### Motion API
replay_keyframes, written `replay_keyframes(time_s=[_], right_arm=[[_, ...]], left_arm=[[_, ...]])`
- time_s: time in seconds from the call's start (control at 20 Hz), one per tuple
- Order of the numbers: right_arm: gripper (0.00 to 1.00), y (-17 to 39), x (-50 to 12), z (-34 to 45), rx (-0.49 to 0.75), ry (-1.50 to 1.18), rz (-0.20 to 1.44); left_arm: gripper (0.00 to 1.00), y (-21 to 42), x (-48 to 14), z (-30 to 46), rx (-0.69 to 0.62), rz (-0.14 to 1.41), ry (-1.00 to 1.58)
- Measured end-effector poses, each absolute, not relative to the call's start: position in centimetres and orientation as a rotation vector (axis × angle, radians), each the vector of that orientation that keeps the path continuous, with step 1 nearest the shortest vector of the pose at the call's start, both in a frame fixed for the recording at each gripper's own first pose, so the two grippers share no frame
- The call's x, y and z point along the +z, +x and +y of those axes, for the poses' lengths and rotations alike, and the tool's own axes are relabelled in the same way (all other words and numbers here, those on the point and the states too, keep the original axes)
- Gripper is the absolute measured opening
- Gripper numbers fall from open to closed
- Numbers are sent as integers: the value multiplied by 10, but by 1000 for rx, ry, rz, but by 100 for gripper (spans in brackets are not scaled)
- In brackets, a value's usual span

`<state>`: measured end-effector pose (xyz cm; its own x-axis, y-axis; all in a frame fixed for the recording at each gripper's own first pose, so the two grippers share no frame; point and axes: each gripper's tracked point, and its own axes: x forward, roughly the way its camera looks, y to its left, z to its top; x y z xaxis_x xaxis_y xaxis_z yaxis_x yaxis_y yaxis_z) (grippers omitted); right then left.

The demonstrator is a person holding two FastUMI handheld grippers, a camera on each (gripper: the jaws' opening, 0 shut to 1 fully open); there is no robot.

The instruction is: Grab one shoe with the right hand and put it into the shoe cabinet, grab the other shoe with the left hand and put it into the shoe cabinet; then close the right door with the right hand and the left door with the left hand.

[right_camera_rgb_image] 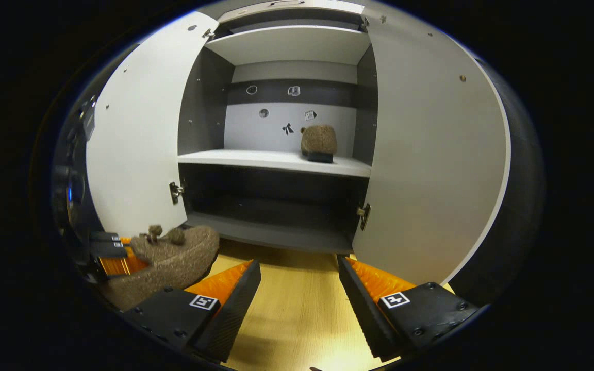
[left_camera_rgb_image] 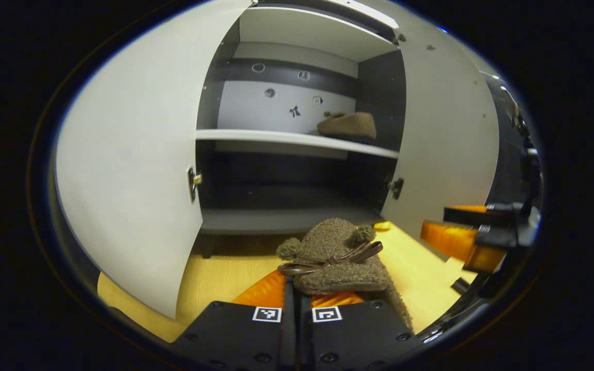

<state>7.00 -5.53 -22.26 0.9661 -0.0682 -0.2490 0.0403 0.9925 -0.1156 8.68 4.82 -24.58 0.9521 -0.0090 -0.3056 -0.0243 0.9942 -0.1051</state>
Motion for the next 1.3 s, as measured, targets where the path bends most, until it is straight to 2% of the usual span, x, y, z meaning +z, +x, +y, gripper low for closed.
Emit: replay_keyframes(time_s=[0.15,0.35,0.65,0.95,1.3], right_arm=[[99,69,-203,-43,-24,-110,237],[98,73,-187,-33,14,-67,228],[98,101,-157,-13,139,-16,189],[98,142,-152,-9,273,-17,196],[98,174,-154,-6,334,9,218]], left_arm=[[7,99,-182,58,43,249,-48],[7,147,-109,65,62,158,-39],[7,238,-42,93,137,88,-37],[7,326,-27,134,248,97,-1],[7,409,-73,177,297,255,-10]])
